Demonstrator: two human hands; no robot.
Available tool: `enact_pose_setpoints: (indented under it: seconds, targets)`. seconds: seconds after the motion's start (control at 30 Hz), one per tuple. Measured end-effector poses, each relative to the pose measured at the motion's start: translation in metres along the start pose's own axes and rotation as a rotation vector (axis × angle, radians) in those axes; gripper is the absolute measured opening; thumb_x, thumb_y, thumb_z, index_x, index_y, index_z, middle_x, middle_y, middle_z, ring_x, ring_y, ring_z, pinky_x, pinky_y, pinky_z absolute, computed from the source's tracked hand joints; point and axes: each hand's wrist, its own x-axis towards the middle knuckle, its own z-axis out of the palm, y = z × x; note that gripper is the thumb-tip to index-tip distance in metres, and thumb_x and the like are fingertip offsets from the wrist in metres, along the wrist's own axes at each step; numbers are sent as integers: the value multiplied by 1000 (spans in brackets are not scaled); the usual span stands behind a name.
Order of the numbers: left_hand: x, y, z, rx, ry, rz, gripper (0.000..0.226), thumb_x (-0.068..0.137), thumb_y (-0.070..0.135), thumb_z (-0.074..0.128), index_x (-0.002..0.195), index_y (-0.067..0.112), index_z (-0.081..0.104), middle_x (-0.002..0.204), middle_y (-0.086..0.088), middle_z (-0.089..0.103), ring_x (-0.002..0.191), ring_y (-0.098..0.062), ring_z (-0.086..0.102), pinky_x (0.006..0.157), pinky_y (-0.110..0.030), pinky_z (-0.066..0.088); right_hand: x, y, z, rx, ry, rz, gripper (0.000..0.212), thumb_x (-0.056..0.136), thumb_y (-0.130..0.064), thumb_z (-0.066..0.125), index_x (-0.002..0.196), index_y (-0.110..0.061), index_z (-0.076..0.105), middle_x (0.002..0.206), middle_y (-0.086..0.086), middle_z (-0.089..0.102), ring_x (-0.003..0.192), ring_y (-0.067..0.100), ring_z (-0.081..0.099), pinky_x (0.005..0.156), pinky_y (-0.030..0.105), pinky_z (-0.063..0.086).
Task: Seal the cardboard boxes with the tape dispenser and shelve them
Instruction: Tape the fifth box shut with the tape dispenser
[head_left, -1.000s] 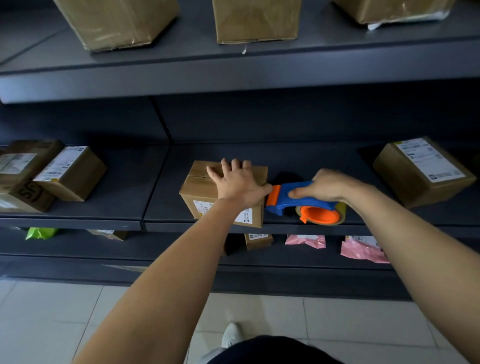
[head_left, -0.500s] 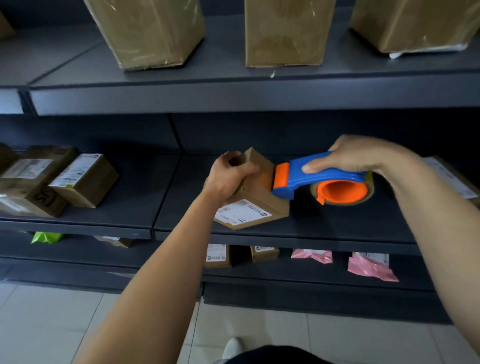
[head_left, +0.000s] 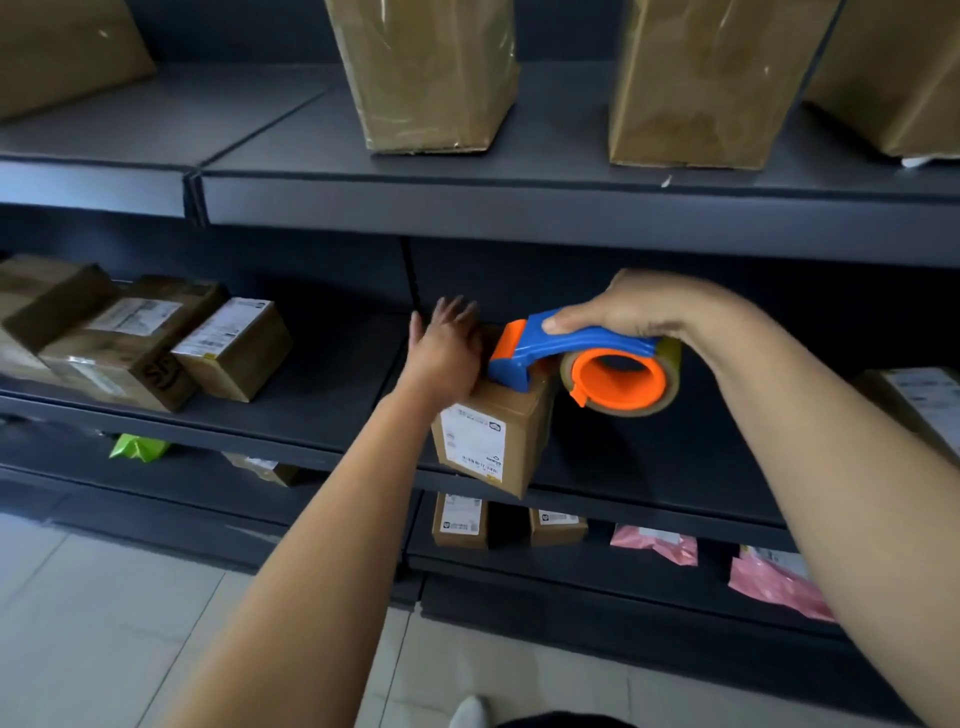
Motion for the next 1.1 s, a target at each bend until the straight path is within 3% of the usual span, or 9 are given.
enact_pose_setpoints:
  seconds: [0.07,0.17,0.4,0.5,0.7,0.87,1.0,1.1]
  targets:
    - [2,2,4,90,-57,92,48,103,18,25,151,15,24,160,2,13,148,-17,4,118,-41,0,-1,0,-2,-13,-2,12,51,71,-65,68,65,-15,59,61,2,59,53,16,51,52,27,36]
    - [7,-2,2,143,-169,134,48,105,21,21,152,13,17,161,-3,5,149,-18,-2,120,-37,3,-4,15,3,30,-26,36,55,71,-69,64,67,-13,62,64,4,61,57,18,53,59,29,37]
    - [4,7,-2,113,-192,57,52,105,35,17,153,18,9,162,4,2,148,-17,-6,119,-41,-2,-36,87,5,216,-20,93,59,59,-68,65,67,-9,69,55,2,60,54,18,51,60,30,36]
    - [6,7,-4,138,-211,42,52,105,35,15,153,18,8,161,4,1,148,-17,-8,118,-41,-5,-48,104,2,217,-36,147,53,64,-64,66,61,-11,67,50,0,59,53,18,51,59,29,37]
    - [5,27,-3,375,-186,50,50,105,24,17,153,13,9,162,-1,3,148,-20,-9,116,-47,-10,-38,86,17,27,-45,214,60,68,-69,66,68,-9,62,63,6,58,56,21,51,57,29,34]
    - [-2,28,8,197,-177,47,58,103,41,17,153,13,6,162,-4,1,148,-17,-4,119,-34,-2,-27,61,22,-108,19,188,58,68,-67,68,68,-11,56,64,5,55,55,21,49,52,28,32]
    - [-1,29,6,200,-198,42,59,103,42,15,153,13,4,161,-4,-1,148,-16,-5,119,-33,-3,-25,46,36,-488,174,151,45,75,-58,66,81,-16,54,81,4,55,78,26,54,61,26,36]
    - [-3,29,7,202,-179,28,59,103,43,14,153,13,3,161,-3,-3,148,-15,-6,119,-32,-4,-14,68,52,-295,201,252,54,82,-62,59,82,-8,58,87,11,61,82,29,57,64,28,38]
